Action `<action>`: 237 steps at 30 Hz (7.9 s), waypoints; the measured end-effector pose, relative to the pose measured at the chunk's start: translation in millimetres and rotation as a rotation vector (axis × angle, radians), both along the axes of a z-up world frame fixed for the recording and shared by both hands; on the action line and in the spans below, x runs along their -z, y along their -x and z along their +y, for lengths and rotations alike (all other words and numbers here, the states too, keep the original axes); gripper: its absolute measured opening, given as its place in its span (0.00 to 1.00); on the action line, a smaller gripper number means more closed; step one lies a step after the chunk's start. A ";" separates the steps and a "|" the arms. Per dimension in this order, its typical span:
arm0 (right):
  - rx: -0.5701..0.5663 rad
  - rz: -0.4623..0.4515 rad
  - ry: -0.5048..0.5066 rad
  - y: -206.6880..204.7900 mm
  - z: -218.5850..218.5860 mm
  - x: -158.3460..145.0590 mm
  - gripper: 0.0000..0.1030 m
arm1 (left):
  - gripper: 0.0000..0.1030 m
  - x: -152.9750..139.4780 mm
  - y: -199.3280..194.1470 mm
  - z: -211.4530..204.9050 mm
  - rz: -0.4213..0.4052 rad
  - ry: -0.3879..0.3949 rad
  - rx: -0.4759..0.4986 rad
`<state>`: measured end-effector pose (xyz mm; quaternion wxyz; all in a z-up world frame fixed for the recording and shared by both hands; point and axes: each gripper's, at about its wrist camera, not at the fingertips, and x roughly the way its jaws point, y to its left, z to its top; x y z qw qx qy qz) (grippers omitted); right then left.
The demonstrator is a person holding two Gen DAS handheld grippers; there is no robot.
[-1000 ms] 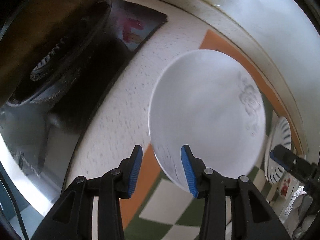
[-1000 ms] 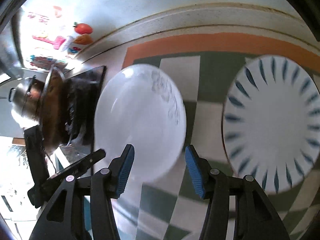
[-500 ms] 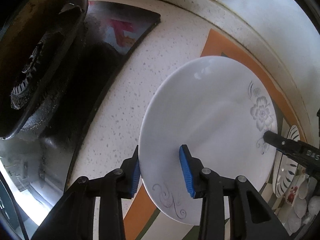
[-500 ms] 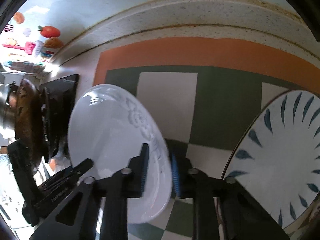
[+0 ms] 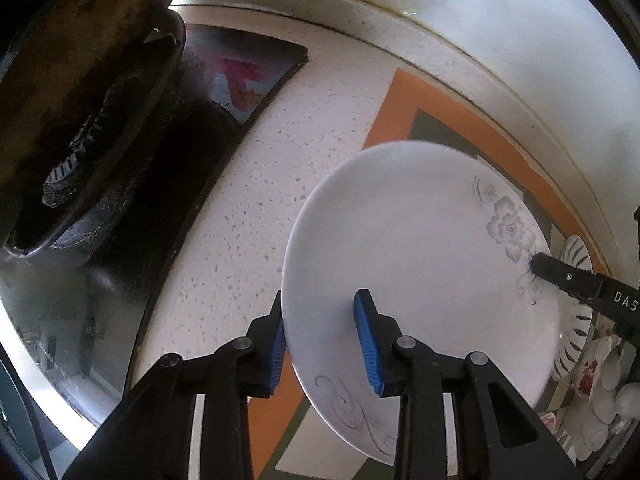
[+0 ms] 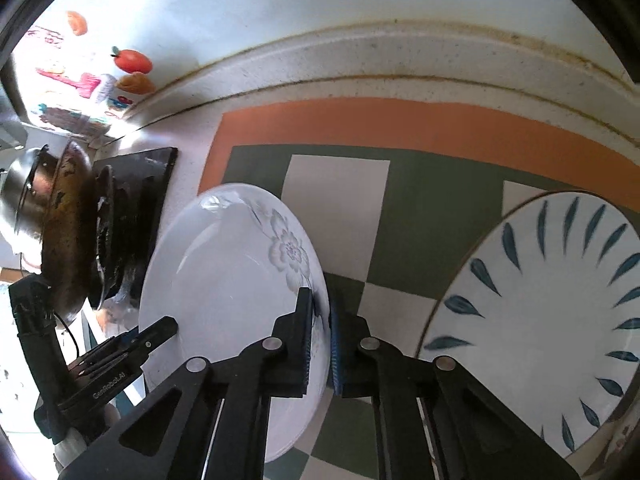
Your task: Organize plates and bowls
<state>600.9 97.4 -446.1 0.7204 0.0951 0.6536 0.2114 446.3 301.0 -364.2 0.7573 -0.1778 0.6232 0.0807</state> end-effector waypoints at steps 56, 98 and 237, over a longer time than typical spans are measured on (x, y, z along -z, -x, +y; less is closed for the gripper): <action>0.238 0.024 0.011 272.2 -255.7 -6.8 0.10 | 0.28 -1.6 129.2 -228.2 0.074 -0.097 0.466; 0.319 0.159 0.041 -11.6 -242.7 5.2 0.43 | 0.36 18.8 -119.5 -213.5 0.181 0.098 0.351; 0.205 -0.244 0.185 369.9 -192.3 -201.0 0.81 | 0.80 -169.3 217.2 -243.3 -0.154 -0.088 0.397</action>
